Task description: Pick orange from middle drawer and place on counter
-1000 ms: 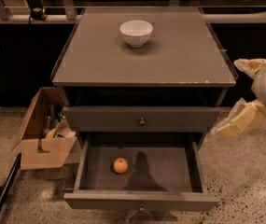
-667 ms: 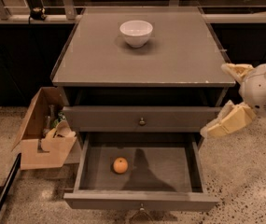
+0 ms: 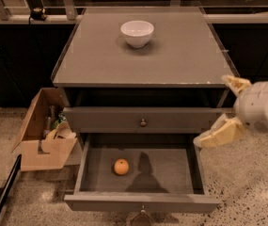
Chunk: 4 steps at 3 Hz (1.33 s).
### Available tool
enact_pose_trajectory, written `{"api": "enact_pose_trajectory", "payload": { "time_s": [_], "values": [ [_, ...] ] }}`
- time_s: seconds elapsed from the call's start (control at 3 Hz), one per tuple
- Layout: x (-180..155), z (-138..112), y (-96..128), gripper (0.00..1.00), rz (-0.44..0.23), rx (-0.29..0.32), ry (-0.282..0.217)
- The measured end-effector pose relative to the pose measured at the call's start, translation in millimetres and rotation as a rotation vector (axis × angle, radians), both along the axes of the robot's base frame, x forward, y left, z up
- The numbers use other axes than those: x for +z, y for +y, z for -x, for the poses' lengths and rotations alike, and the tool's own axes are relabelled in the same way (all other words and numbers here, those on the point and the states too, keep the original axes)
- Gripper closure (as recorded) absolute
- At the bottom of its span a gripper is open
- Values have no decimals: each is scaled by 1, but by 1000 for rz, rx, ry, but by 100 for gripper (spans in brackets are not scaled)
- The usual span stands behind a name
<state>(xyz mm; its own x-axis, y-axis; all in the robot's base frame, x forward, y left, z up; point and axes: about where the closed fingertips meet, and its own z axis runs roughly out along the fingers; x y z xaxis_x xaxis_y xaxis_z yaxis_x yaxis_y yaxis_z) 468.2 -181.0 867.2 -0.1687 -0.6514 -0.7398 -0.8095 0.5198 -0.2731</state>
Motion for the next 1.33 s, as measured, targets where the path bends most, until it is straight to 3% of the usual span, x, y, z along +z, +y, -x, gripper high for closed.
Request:
{"api": "enact_pose_trajectory", "payload": {
  "time_s": [0.33,0.67,1.0,1.33],
  "values": [
    [-29,-8,5,0,-45,-65,-58],
    [-74,-32,11,0,-125,-79,-70],
    [-113,-46,17,0,-205,-50,-23],
    [-115,-41,23,0,-192,-37,-26]
  ]
}}
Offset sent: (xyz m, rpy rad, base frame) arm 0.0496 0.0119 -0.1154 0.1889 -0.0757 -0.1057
